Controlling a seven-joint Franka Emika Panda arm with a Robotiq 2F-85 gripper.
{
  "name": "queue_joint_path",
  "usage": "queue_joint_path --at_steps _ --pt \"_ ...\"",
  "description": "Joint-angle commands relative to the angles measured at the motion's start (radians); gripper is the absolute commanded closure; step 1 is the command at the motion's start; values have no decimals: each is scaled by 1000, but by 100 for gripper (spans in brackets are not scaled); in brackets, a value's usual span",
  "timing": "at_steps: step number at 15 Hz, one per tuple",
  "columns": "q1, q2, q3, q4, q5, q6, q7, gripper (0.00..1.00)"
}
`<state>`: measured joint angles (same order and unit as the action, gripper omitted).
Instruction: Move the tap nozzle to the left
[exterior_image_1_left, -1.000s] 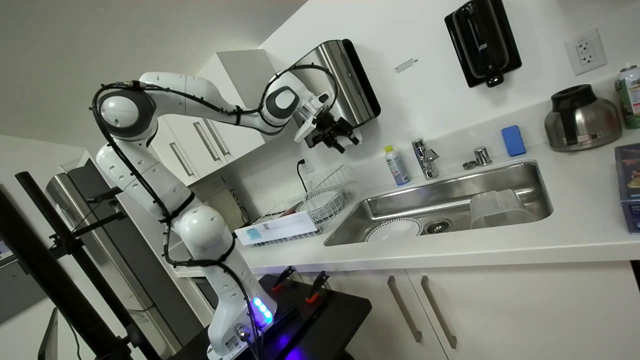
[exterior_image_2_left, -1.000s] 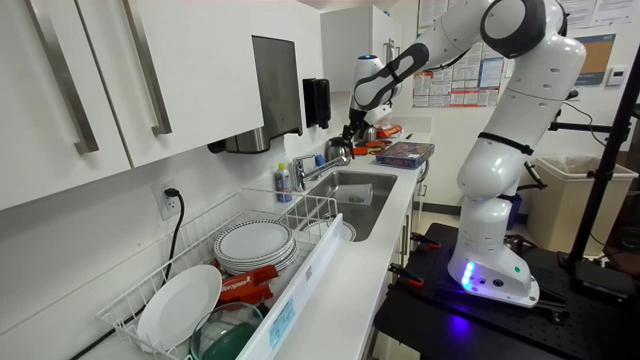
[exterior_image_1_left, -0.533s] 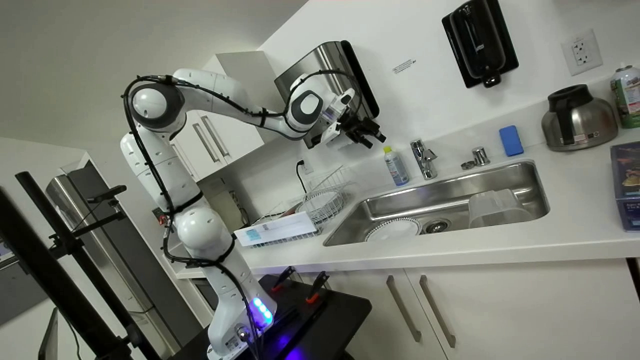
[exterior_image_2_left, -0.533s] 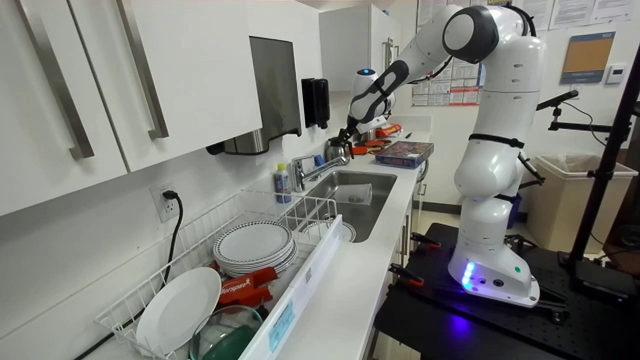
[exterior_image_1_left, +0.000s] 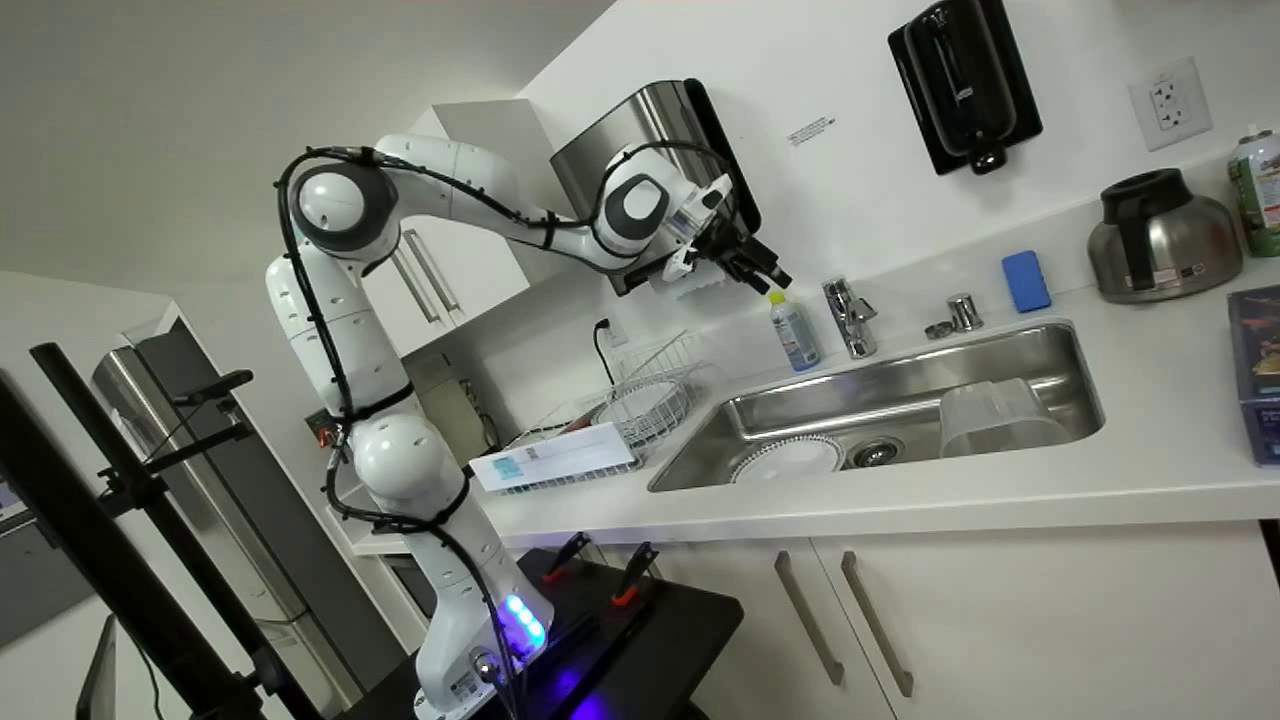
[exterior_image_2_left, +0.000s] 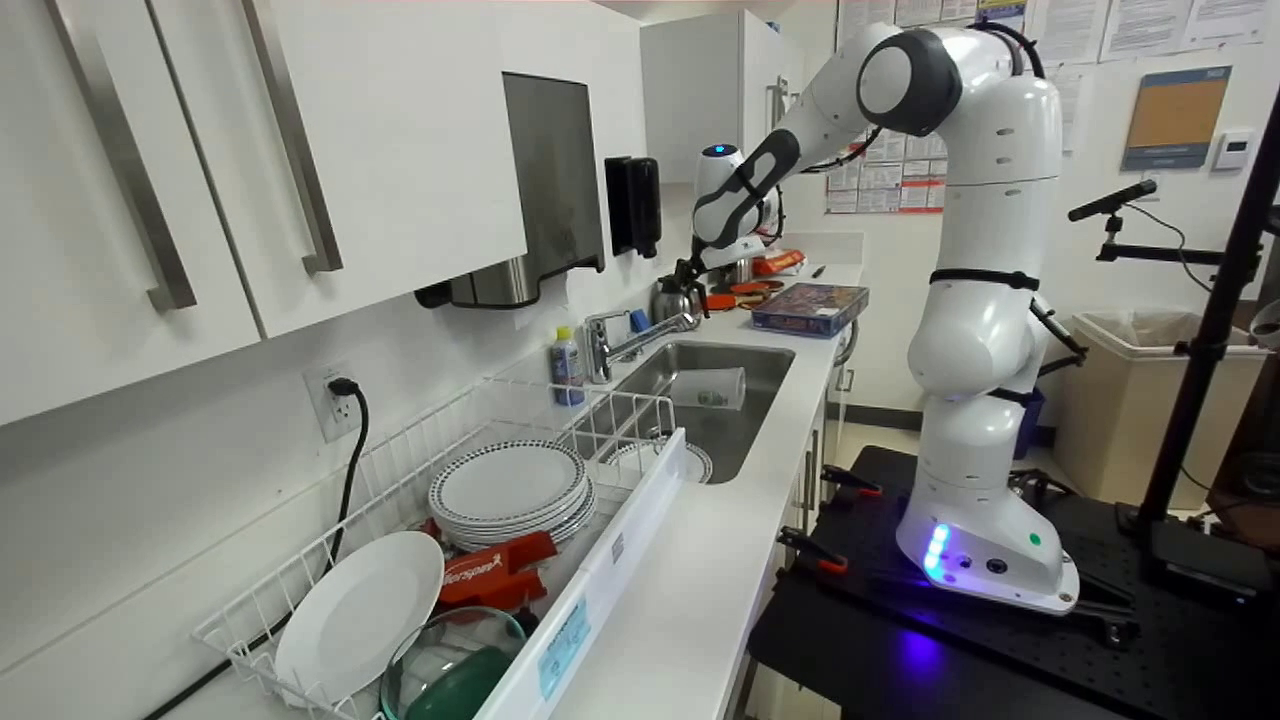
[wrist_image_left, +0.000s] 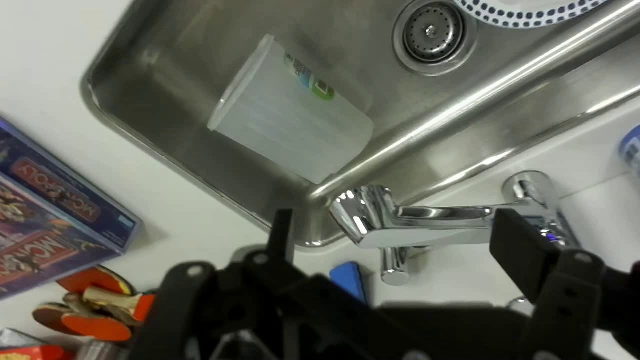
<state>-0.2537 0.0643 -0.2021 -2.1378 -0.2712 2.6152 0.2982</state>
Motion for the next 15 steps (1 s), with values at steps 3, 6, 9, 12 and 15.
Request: queue_joint_path --at_steps 3,6,9,12,15 --pt "13 291 -60 374 101 -239 131 0" --pt "-2 422 -67 548 214 -286 149 0" --pt "-16 542 -75 719 292 -328 191 0" --pt "-28 644 -81 869 326 -366 233 27" --pt "-37 717 -84 982 335 -414 261 47"
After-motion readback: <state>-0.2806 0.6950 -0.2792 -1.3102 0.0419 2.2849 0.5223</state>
